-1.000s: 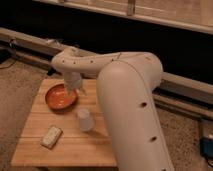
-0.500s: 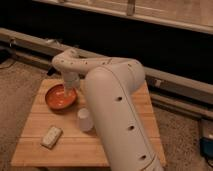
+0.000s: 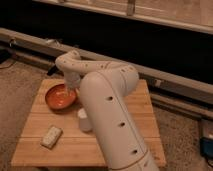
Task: Drag the ceramic bowl in a circle
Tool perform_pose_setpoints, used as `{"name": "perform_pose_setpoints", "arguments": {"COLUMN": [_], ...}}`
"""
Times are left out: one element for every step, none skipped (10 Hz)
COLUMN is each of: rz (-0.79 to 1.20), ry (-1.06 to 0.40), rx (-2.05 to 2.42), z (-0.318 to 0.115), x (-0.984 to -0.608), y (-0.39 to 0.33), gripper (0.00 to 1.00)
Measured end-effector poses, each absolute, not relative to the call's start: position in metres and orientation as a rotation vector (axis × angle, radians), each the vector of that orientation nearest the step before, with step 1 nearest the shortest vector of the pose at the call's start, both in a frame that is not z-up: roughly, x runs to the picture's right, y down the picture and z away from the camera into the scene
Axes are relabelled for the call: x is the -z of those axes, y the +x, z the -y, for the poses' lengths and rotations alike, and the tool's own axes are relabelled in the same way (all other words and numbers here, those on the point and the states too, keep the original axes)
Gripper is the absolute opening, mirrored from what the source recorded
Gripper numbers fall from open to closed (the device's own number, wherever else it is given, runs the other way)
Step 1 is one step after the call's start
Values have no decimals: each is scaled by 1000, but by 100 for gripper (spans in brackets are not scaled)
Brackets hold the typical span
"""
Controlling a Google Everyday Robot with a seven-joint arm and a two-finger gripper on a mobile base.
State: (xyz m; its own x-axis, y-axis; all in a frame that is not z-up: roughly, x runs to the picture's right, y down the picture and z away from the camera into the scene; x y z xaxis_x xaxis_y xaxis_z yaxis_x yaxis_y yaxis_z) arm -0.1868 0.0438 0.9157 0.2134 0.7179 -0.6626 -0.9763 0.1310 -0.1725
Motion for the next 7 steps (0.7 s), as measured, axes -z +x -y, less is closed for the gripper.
{"name": "perform_pose_setpoints", "arguments": {"rz": [-482, -483, -484, -484, -486, -490, -491], "ry": [-659, -664, -667, -671, -674, -679, -683], "rx": [-1300, -1299, -1299, -1300, -1301, -1301, -1301], "z": [-46, -48, -50, -52, -53, -55, -56], "x": [-920, -926, -929, -931, -933, -934, -934], "y": [-187, -188, -189, -189, -189, -188, -187], "gripper": [65, 64, 61, 51, 43, 30, 19]}}
